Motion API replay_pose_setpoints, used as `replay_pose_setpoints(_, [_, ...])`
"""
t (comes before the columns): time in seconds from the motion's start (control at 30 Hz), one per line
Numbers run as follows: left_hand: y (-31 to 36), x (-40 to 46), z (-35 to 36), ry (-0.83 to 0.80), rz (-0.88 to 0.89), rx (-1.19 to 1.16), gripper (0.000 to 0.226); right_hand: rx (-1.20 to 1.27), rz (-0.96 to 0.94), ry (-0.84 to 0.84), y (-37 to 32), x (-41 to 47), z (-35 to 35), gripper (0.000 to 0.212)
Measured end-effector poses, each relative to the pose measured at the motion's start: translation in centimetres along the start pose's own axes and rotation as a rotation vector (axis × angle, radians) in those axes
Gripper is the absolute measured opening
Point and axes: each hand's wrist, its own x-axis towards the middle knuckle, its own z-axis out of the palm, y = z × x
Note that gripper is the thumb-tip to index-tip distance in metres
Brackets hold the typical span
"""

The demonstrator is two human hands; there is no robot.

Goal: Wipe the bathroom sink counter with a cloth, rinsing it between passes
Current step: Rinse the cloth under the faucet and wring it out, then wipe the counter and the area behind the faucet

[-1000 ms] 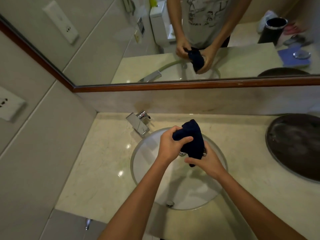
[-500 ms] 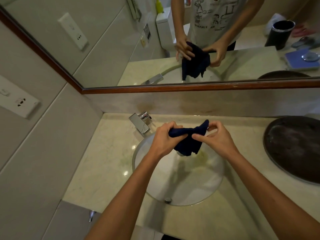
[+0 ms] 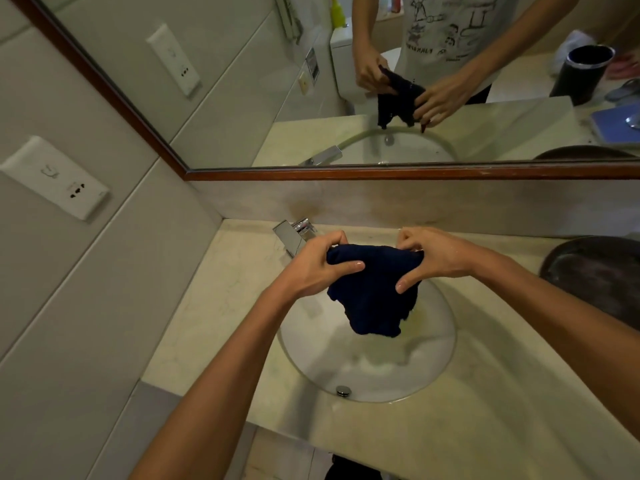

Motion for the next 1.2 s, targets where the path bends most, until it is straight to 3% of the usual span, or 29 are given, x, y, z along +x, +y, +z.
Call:
replay_pose_setpoints(0.13, [-1.1, -0.8, -0.1, 0.048, -0.088, 0.049, 0.029, 0.087, 0.068, 0.022, 0.4, -0.1, 0.2, 0.033])
replay_pose_setpoints(0.27, [-3.0, -1.4, -0.4, 0.045, -0.166, 0.038, 0.023, 0.189, 0.098, 0.200, -0.3, -0.2, 1.3, 0.025])
replay_pose_setpoints(0.47, [-4.7, -2.8, -0.3, 0.000, -0.388, -0.443, 0.041, 0.849, 0.247, 0.232, -1.1, 0.0, 5.4, 0.029])
replay_pose_setpoints(0.67, [-9.3, -4.9, 2.0, 0.182, -0.545, -0.697, 0.041, 0.936, 0.336, 0.319, -3.3, 1.9, 10.4, 0.028])
replay_pose_setpoints(0.8, [-12.7, -6.9, 1.1, 0.181, -0.637, -0.930, 0.044, 0.952, 0.362, 0.337, -5.0, 3.7, 13.9, 0.030])
replay_pose_setpoints(0.93, [-17.7, -8.2, -1.2, 0.310, -0.718, -0.877, 0.030, 0.858, 0.451, 0.417, -7.0, 7.3, 17.9, 0.031])
replay_pose_setpoints(1.2, [-27.5, -7.4, -11.9, 0.352, -0.538, -0.444, 0.012, 0.853, 0.596, 0.545, -14.0, 17.8, 25.0, 0.021])
